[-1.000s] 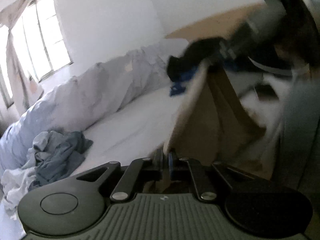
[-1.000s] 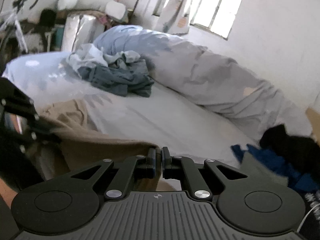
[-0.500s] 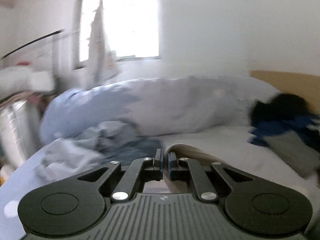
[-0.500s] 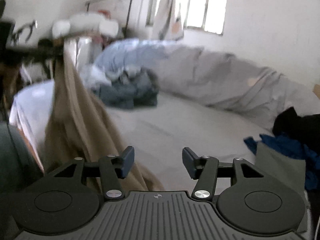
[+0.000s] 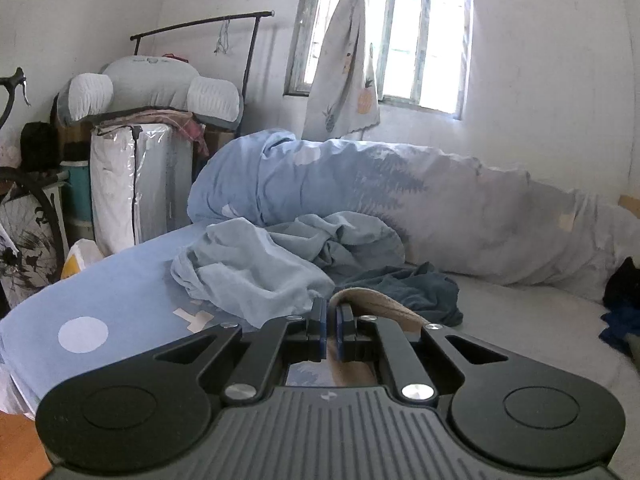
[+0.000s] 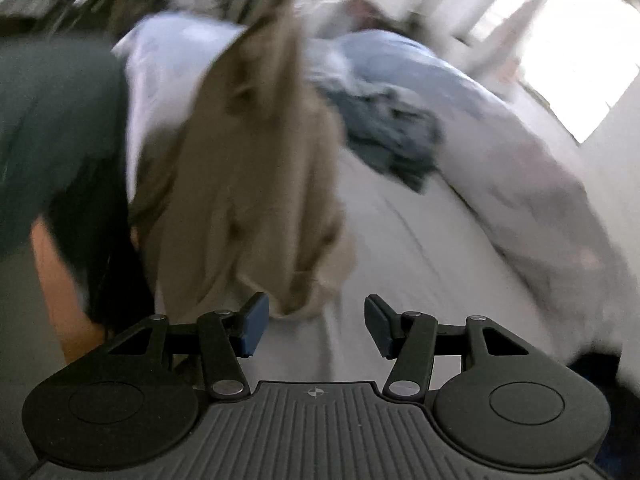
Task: Fold clothes
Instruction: 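Hold the beige shirt with the left tool while the right tool releases and regrasps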
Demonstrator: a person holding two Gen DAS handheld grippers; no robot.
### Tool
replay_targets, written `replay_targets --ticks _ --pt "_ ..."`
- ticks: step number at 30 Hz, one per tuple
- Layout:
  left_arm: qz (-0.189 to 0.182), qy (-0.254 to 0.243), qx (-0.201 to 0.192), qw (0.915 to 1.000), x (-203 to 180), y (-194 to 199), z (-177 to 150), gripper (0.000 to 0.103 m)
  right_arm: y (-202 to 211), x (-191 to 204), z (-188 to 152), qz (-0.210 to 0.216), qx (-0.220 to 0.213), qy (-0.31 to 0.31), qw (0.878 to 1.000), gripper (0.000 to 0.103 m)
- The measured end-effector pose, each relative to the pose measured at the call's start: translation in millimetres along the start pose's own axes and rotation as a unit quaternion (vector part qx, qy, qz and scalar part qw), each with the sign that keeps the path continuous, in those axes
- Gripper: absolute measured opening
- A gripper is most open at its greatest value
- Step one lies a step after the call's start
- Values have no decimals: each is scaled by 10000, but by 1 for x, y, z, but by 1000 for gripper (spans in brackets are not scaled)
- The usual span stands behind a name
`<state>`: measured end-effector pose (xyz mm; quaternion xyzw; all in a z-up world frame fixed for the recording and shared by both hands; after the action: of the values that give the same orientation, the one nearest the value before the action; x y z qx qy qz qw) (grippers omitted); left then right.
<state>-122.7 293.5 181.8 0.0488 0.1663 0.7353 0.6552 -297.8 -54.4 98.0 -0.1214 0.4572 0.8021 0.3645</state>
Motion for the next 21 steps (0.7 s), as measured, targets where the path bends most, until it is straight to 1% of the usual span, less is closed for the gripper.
replay_targets --ticks 3,6,8,11,12,13,14,15,17,18,20,21 --pt "-48 77 -2 10000 3 -2 -1 8 -15 22 9 90 94 654 9978 56" --pt "-77 137 -8 9999 10 -5 -5 8 -31 43 16 163 174 1307 9911 54" --pt "-88 197 9 9998 14 -5 -5 8 -47 50 16 167 219 1609 9866 54" --pt "-125 358 37 9993 23 -4 -6 8 -68 53 14 163 334 1888 9813 48" --pt "-154 424 38 9990 25 -4 -5 8 -76 54 13 161 373 1980 9794 43" --pt "-192 489 20 9986 28 -3 -4 8 -80 53 14 134 382 1971 9795 35" --pt "-230 554 3 9982 30 -2 -3 8 -81 49 16 68 349 1815 9828 25" --pt "-262 614 -21 9978 32 0 -1 8 -82 45 19 3 315 1658 9857 4" --pt "-297 713 -103 9970 35 2 4 8 -81 34 26 -122 222 1291 9913 3" --pt "-310 773 -172 9964 36 5 8 8 -74 24 34 -171 124 1008 9947 3" --pt "-326 895 -375 9947 39 13 18 8 -60 1 47 -274 -88 517 9982 3" --pt "-327 929 -533 9937 40 19 23 8 -52 -8 54 -240 -202 287 9991 3"
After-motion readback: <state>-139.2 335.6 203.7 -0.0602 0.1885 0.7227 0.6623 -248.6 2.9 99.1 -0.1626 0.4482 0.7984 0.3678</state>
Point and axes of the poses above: each gripper's, at about its wrist camera, not at the fingertips, and y roughly against the way its jaws point, x to its left, z to its top, the point moved 2 cm from there along -y, roughly the way its jaws point
